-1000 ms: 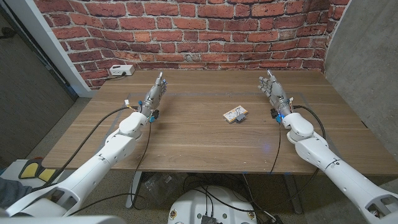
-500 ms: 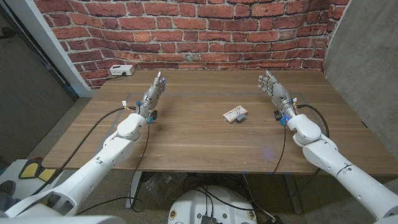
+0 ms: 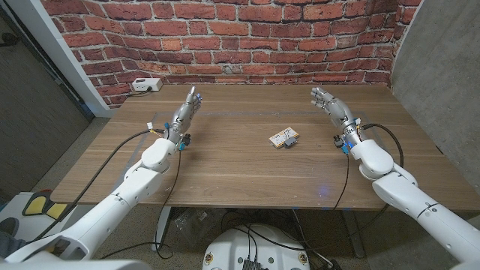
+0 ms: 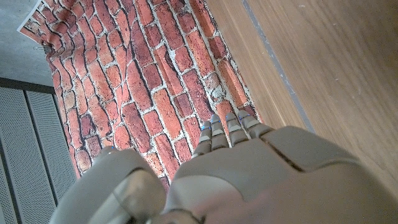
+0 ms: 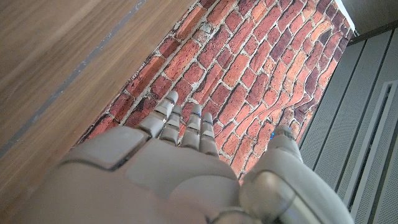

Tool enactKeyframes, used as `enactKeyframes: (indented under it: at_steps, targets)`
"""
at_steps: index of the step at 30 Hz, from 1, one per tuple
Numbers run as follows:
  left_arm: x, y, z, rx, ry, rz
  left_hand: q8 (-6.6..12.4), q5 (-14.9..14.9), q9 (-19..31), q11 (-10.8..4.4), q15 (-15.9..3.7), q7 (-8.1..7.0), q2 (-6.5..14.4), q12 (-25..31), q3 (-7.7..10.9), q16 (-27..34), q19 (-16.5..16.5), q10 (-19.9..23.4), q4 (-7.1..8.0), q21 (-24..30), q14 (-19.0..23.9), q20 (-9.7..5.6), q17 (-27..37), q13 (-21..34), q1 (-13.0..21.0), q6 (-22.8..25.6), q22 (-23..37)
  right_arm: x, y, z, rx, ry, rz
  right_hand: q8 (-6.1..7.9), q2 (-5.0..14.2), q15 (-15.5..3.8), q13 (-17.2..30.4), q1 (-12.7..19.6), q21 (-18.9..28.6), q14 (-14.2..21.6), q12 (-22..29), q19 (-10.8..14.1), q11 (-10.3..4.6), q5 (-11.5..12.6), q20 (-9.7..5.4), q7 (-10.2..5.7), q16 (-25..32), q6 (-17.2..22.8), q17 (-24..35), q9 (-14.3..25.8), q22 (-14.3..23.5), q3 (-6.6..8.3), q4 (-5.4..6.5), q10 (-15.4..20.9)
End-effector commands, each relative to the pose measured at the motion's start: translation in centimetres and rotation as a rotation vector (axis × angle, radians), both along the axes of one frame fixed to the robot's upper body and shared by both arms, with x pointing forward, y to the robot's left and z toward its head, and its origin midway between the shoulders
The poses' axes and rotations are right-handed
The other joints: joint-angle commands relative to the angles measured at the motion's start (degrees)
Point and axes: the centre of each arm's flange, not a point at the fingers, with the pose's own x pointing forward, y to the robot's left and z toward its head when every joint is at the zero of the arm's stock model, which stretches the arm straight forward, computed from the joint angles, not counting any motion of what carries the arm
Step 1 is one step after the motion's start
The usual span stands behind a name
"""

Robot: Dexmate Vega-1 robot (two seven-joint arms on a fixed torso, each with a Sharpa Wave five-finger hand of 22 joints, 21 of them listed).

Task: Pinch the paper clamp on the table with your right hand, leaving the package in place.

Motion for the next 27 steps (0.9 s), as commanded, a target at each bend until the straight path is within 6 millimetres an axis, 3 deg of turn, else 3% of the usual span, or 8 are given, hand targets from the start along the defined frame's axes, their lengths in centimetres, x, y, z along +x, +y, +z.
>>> enactKeyframes:
  at_steps: [1,17,27]
  targets:
    - [-0.3,-0.4,-0.3,0.007,0.003,0.001,0.47,0.24,0.28,-0.18,-0.10,0.09,0.07,0.20,-0.31,0.45,0.19,0.73,-0.02,0.07,0.41,-0.11,0.14,0.23,0.68,0.46,0.10,-1.7,0.2,0.5,-0.107,-0.093,-0.076,0.56,0.11,-0.22,0.24,3.06,0.35,1.33,0.57,1.39,-0.30,-0.13,-0.08,-0.55,0.26,0.86,0.05,0.18,0.11,1.05,-0.62,1.40]
    - [-0.7,-0.8,-0.5,0.017,0.009,0.002,0.26,0.25,0.29,-0.30,-0.19,0.05,0.39,-0.01,-0.41,0.19,-0.07,1.09,-0.06,-0.30,0.65,-0.01,0.15,0.23,0.98,0.80,0.10,-4.5,-0.2,1.9,-0.328,-0.177,-0.218,1.20,-0.75,-1.88,0.27,14.66,0.57,5.68,0.74,5.15,-3.03,0.00,0.33,-3.08,0.13,3.26,0.00,0.35,0.15,4.29,-1.09,4.44]
    - [-0.9,-1.0,-0.9,0.017,0.019,0.003,0.12,0.24,0.29,-0.23,-0.16,0.09,0.60,-0.19,-0.47,0.00,-0.20,1.17,-0.06,-0.50,0.67,0.13,0.16,0.24,1.14,0.99,0.11,-5.6,-0.4,3.0,-0.483,-0.182,-0.281,0.53,-2.22,-2.31,0.27,18.85,0.20,5.49,-0.12,5.31,-3.06,0.21,0.44,-3.45,-0.40,1.66,-0.03,0.37,0.13,4.99,-1.19,3.07]
